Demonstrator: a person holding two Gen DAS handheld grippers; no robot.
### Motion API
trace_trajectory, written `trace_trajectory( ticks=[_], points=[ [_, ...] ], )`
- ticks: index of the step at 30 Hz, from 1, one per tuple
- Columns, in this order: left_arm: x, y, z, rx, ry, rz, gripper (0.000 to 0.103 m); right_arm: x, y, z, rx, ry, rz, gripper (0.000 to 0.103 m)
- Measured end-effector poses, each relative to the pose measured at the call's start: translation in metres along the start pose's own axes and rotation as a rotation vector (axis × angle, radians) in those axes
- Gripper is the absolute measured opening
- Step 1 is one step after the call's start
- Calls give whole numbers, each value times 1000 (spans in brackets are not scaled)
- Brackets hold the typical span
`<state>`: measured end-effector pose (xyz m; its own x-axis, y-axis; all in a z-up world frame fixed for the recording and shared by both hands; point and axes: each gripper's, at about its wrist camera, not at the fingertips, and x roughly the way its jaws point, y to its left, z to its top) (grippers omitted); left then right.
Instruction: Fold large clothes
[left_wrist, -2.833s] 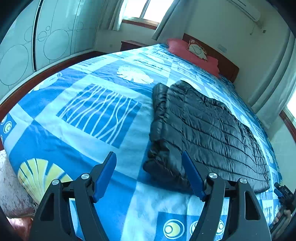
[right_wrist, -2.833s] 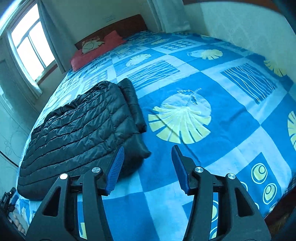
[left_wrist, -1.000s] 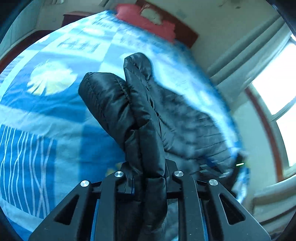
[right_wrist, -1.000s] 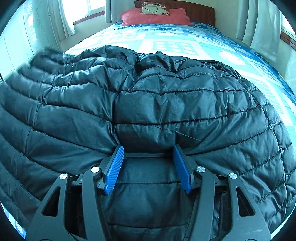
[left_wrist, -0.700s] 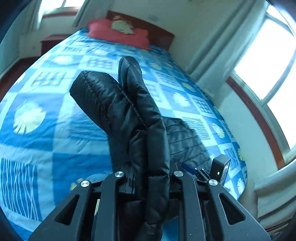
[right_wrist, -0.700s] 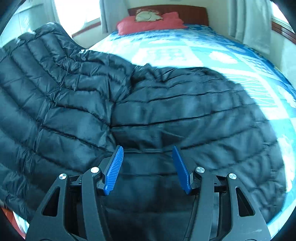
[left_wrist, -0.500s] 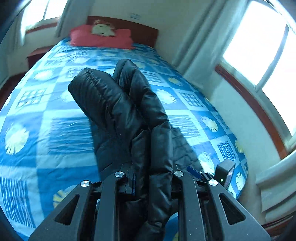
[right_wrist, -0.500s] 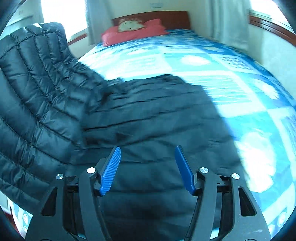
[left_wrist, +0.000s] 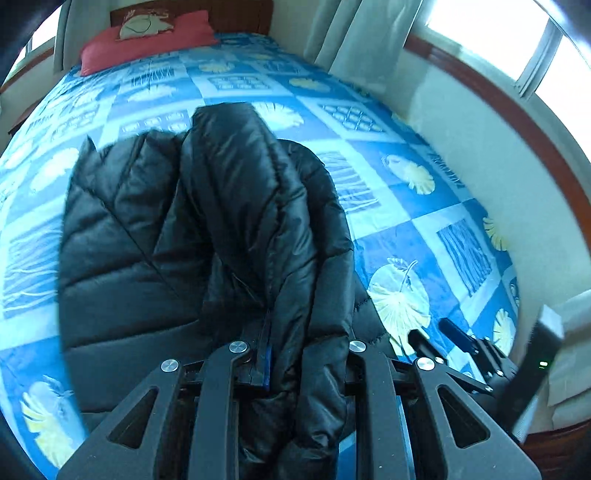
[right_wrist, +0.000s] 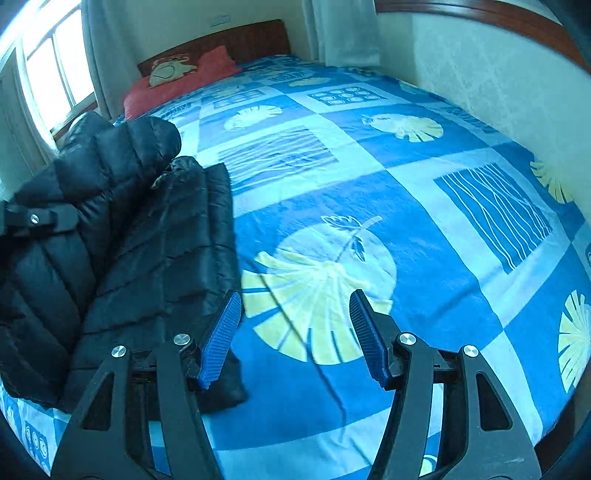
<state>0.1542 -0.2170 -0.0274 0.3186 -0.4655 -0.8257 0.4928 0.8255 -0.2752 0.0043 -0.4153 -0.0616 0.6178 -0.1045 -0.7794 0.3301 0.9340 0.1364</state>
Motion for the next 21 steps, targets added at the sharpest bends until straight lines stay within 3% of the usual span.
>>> trace_trajectory(
  ticks=[8,17,21],
  points=[
    [36,-5,-15,-41,-11,-13,19,8,-13,-5,25,24,12,61],
    [36,-7,-20,-40,-31,-15,21,5,-15,-5,36,15,11,61],
    [28,-18,-24,-3,-68,6,34,-1,-16,-5,36,8,3,61]
  ],
)
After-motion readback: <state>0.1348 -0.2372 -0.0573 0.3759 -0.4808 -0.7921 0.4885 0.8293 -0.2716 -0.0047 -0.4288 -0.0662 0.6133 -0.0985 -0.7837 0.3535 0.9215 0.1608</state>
